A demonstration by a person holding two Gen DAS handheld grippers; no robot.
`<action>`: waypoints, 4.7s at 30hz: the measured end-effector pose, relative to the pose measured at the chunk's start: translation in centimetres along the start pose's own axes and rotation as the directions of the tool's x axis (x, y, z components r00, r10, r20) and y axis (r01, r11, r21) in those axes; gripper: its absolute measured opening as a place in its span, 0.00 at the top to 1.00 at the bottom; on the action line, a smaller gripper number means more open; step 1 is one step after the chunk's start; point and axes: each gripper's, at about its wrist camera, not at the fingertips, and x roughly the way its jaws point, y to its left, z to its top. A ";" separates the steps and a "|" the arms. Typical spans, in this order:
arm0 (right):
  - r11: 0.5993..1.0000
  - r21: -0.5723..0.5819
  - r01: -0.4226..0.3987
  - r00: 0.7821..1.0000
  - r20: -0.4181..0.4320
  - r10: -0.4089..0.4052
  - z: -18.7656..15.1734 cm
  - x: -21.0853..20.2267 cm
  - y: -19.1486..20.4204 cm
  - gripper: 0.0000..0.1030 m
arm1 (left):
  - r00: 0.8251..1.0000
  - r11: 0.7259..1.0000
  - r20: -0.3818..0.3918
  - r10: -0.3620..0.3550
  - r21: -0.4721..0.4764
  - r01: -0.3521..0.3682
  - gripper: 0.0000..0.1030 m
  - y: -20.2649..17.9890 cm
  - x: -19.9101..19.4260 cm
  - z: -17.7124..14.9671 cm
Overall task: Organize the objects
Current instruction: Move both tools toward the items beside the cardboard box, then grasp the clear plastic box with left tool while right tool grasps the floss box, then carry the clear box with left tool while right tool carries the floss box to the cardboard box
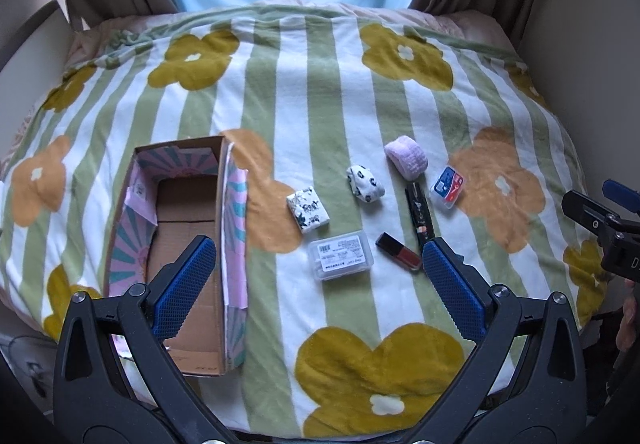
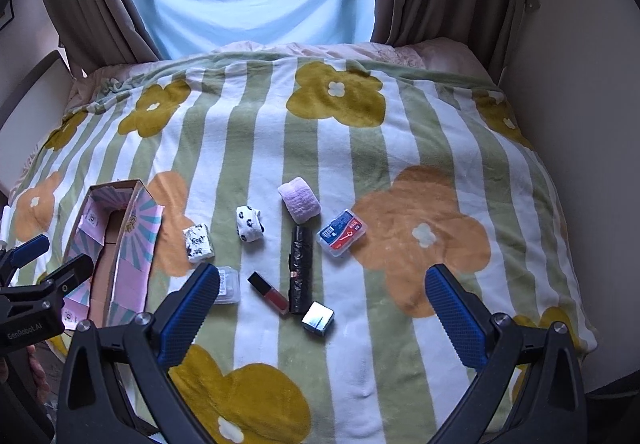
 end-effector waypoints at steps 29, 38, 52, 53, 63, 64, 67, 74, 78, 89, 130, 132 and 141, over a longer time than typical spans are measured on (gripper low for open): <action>0.876 -0.442 -0.194 0.948 -0.315 0.051 0.5 29.1 -3.1 0.01 | 0.912 0.931 -0.404 0.077 -0.298 -0.210 0.00 -2.4 24.6 -4.6; 0.862 -0.435 -0.260 0.909 -0.411 0.066 0.5 32.3 -3.3 0.20 | 0.894 0.906 -0.448 0.015 -0.371 -0.202 0.16 -1.7 26.4 -4.4; 0.902 -0.371 -0.219 0.919 -0.389 0.064 -1.1 28.7 -5.1 0.25 | 0.918 0.927 -0.397 0.003 -0.343 -0.151 0.16 -3.2 23.2 -3.4; 0.906 -0.365 -0.214 0.921 -0.384 0.063 -1.3 28.1 -5.3 0.25 | 0.921 0.928 -0.389 0.001 -0.343 -0.146 0.16 -3.4 22.7 -3.3; 0.960 -0.253 -0.120 0.958 -0.283 0.045 -1.9 17.4 -6.5 0.25 | 0.964 0.960 -0.267 0.009 -0.268 -0.083 0.16 -2.2 15.4 -0.7; 0.962 -0.249 -0.110 0.963 -0.267 0.041 -1.6 16.0 -6.4 0.25 | 0.967 0.963 -0.255 0.011 -0.258 -0.079 0.16 -2.0 14.6 0.0; 0.982 -0.169 -0.085 0.972 -0.229 0.045 3.4 13.4 -4.1 0.25 | 0.978 0.971 -0.208 0.017 -0.232 -0.066 0.16 -0.5 12.1 1.3; 0.999 -0.033 -0.034 0.989 -0.144 0.029 5.4 7.7 3.7 0.25 | 0.993 0.990 -0.116 0.038 -0.131 -0.053 0.16 1.9 4.7 3.3; 0.999 0.004 -0.054 0.990 -0.128 0.054 3.8 4.0 6.1 0.25 | 0.996 0.993 -0.080 0.028 -0.114 -0.037 0.16 2.9 1.5 3.5; 0.999 0.035 -0.014 0.997 -0.075 0.017 0.6 -0.1 8.0 0.25 | 0.999 0.995 -0.049 0.002 -0.095 -0.006 0.16 4.5 -0.6 0.7; 0.594 -0.660 -0.460 0.888 -0.341 0.308 7.3 11.7 37.7 0.25 | 0.936 0.735 -0.318 0.151 -0.597 -0.322 0.16 22.4 3.0 -9.7; 0.557 -0.691 -0.460 0.888 -0.356 0.291 6.5 13.6 39.2 0.25 | 0.929 0.729 -0.344 0.139 -0.599 -0.331 0.16 22.5 4.6 -10.0; 0.376 -0.780 -0.500 0.866 -0.453 0.211 2.0 21.9 44.5 0.25 | 0.905 0.723 -0.415 0.091 -0.598 -0.347 0.16 23.3 10.7 -9.7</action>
